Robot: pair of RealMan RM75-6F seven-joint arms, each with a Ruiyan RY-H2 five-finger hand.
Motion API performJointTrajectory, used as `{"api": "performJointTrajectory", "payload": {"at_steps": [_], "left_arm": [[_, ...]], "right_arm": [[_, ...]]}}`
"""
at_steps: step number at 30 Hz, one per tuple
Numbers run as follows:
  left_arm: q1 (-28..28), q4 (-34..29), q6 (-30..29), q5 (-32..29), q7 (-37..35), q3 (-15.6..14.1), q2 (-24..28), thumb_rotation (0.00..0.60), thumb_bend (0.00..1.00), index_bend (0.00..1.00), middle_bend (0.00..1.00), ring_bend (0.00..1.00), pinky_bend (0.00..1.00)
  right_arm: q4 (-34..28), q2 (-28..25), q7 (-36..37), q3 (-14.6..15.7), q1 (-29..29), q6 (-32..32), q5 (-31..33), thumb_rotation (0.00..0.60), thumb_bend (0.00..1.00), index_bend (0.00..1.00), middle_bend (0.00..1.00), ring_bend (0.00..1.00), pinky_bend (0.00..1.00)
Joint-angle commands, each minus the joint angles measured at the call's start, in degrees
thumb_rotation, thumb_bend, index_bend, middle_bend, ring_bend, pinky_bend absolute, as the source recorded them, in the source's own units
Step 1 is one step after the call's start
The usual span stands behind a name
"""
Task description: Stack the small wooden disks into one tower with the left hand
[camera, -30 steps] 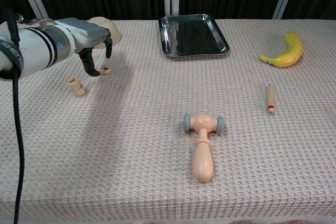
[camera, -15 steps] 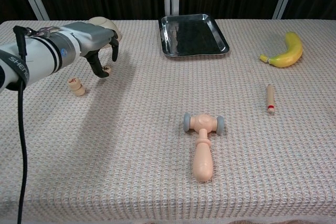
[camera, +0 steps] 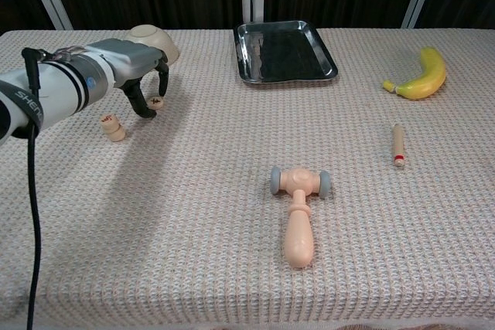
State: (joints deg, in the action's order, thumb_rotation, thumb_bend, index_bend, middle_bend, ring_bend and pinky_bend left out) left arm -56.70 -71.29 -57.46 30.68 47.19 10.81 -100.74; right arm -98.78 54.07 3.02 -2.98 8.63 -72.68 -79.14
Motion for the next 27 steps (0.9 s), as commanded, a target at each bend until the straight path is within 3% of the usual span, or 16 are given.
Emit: {"api": "performJointTrajectory", "payload": {"at_steps": [1,14,27], "left_arm": [[0.08,-0.01,-0.04,0.07,0.29,0.04,-0.02,0.600,0.26,0.43,0.05,0.00,0.00],[0.66,1.18,0.60,0.32,0.59,0.30,-0.46,0.600,0.25,0.44,0.05,0.00,0.00],[1.31,0.15,0.10,2.11,-0.43,0.96,0.05,0.600,0.27,0.53,0.07,0.00,0.00]], "right_arm": [[-0.05,0.04,-0.18,0.03,0.04,0.08,0.04,0.600,0.14,0.00,0.00,0.00,0.00],[-0.05,0.19,-0.60,0.10,0.30,0.68,0.33,0.600,0.14,0.00,0.00,0.00,0.00],[-0.06,0.17,-0.61,0.07,0.31,0.69,0.44,0.600,0.14,0.00,0.00,0.00,0.00]]}}
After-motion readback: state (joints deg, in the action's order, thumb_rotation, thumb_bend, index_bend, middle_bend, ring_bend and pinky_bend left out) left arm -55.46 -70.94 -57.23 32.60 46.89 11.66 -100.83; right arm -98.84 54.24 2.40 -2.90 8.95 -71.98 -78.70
